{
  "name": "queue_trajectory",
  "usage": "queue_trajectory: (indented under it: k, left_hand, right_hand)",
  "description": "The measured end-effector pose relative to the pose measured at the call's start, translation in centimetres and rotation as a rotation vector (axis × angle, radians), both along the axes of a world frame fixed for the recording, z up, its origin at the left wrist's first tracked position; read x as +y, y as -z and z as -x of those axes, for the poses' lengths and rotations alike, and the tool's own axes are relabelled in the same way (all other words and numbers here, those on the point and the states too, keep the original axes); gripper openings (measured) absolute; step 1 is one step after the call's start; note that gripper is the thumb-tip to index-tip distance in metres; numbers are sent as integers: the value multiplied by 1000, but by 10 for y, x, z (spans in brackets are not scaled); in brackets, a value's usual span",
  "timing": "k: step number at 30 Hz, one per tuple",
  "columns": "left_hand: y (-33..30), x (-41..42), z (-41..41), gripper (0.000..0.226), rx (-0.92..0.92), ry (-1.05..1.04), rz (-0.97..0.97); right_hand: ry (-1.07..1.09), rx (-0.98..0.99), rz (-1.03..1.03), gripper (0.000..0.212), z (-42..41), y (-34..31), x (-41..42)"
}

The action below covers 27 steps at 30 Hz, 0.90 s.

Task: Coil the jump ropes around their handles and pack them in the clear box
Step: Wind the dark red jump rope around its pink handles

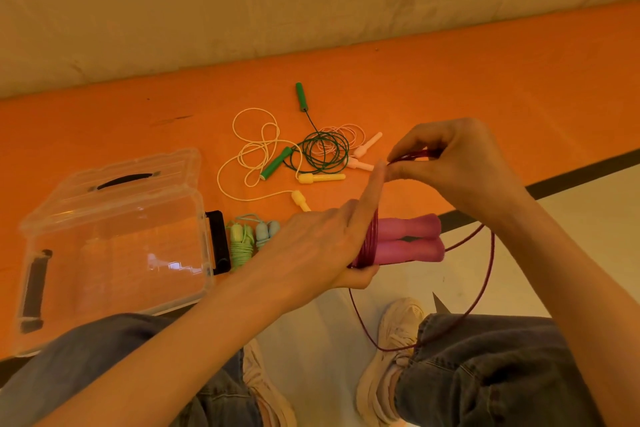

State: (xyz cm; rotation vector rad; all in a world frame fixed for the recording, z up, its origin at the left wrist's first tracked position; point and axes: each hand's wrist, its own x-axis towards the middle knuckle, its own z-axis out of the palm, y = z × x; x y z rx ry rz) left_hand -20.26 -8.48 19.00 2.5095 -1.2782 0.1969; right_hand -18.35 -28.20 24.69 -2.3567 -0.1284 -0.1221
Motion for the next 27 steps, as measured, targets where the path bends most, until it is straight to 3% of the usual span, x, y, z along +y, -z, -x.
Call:
queue_trajectory:
  k: [8,15,22,27]
  left_hand:
    - [-3,0,-2,67,7,79,-56]
    - [-10,5,-5,72,163,84,-6]
    - [-20,3,-3,68,185,122,54]
    - [-21,2,0,64,295,144,213]
  right_hand:
    - [-64,105,-110,14,-3,3,-6]
    - [-122,169,-205,25,-4,2,-12]
    - [-114,218,-228,30,-7,7,-15]
    - [-168,343,-336,28,-7,13,-24]
